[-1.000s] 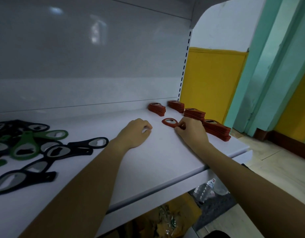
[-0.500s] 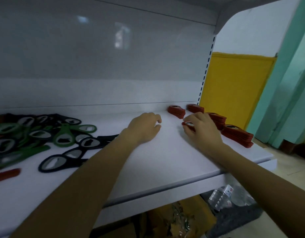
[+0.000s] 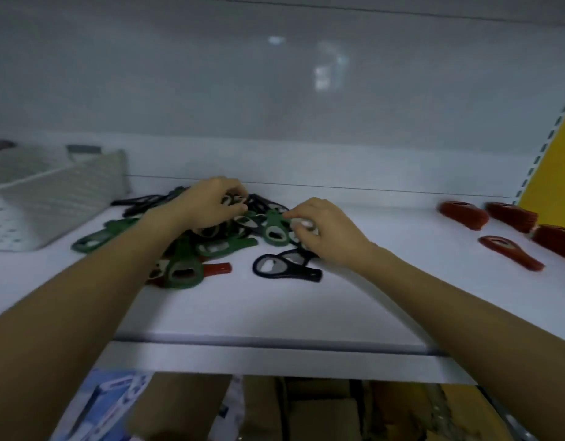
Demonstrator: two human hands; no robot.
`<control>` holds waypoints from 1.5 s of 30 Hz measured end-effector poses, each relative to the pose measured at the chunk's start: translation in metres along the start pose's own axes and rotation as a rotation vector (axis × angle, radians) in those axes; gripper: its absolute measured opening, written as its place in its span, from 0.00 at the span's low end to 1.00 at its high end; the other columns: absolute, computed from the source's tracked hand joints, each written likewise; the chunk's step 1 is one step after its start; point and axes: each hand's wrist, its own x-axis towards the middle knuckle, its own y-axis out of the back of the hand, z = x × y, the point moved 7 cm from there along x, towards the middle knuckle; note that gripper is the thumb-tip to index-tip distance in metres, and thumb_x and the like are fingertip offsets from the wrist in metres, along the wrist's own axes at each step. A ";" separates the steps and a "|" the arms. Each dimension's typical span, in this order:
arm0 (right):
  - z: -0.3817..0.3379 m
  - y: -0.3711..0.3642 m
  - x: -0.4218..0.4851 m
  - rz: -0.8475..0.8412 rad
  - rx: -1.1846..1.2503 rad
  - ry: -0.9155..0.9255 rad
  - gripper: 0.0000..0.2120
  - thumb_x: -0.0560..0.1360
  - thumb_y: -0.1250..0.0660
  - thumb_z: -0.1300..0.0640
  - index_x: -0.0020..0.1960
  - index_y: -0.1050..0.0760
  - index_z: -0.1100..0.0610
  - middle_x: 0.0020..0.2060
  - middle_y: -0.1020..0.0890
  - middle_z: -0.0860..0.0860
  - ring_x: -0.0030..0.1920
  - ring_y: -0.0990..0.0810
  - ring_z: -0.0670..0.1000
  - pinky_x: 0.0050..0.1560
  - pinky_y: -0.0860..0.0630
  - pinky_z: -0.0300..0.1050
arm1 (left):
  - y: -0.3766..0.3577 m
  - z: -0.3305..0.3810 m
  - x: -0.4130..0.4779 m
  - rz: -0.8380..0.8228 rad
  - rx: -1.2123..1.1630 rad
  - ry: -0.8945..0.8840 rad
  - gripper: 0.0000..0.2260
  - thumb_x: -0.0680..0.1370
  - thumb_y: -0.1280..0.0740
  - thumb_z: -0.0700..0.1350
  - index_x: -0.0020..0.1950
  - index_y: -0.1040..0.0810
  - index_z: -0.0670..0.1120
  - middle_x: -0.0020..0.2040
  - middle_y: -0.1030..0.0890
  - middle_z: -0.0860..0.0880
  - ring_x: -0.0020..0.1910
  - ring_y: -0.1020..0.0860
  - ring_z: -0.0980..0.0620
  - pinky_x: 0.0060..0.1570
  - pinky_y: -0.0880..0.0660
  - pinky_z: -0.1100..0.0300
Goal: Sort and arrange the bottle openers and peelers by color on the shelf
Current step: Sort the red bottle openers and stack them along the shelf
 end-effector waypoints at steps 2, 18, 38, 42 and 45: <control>-0.023 -0.017 0.014 -0.076 0.064 0.070 0.11 0.76 0.36 0.58 0.57 0.21 0.56 0.50 0.20 0.53 0.52 0.25 0.49 0.52 0.32 0.36 | 0.005 -0.026 -0.022 -0.075 -0.094 0.015 0.15 0.74 0.31 0.53 0.59 0.24 0.51 0.59 0.25 0.54 0.58 0.27 0.55 0.56 0.33 0.63; -0.074 -0.051 0.032 -0.289 -0.144 0.193 0.13 0.75 0.36 0.47 0.56 0.20 0.50 0.50 0.20 0.49 0.50 0.26 0.48 0.53 0.29 0.47 | -0.001 -0.086 -0.013 0.146 0.008 -0.028 0.19 0.76 0.33 0.51 0.64 0.25 0.43 0.63 0.24 0.43 0.62 0.27 0.46 0.62 0.33 0.55; -0.088 -0.059 0.027 -0.322 -0.175 0.465 0.16 0.74 0.38 0.46 0.58 0.21 0.50 0.45 0.19 0.40 0.45 0.29 0.41 0.47 0.32 0.30 | 0.029 -0.100 -0.038 0.386 -0.128 -0.036 0.08 0.79 0.38 0.43 0.55 0.22 0.43 0.52 0.20 0.46 0.50 0.24 0.51 0.49 0.30 0.61; -0.089 -0.048 0.029 -0.173 -0.115 0.456 0.17 0.72 0.40 0.52 0.57 0.20 0.54 0.40 0.19 0.45 0.41 0.27 0.42 0.42 0.28 0.32 | 0.030 -0.100 -0.038 0.400 -0.221 -0.015 0.08 0.80 0.39 0.43 0.53 0.21 0.44 0.49 0.18 0.47 0.46 0.24 0.53 0.43 0.32 0.65; -0.083 -0.043 0.036 -0.119 0.015 0.357 0.15 0.72 0.38 0.57 0.56 0.20 0.57 0.39 0.22 0.42 0.39 0.27 0.38 0.44 0.29 0.26 | 0.029 -0.103 -0.038 0.408 -0.373 0.030 0.08 0.80 0.40 0.45 0.49 0.22 0.46 0.46 0.18 0.49 0.46 0.21 0.52 0.49 0.25 0.59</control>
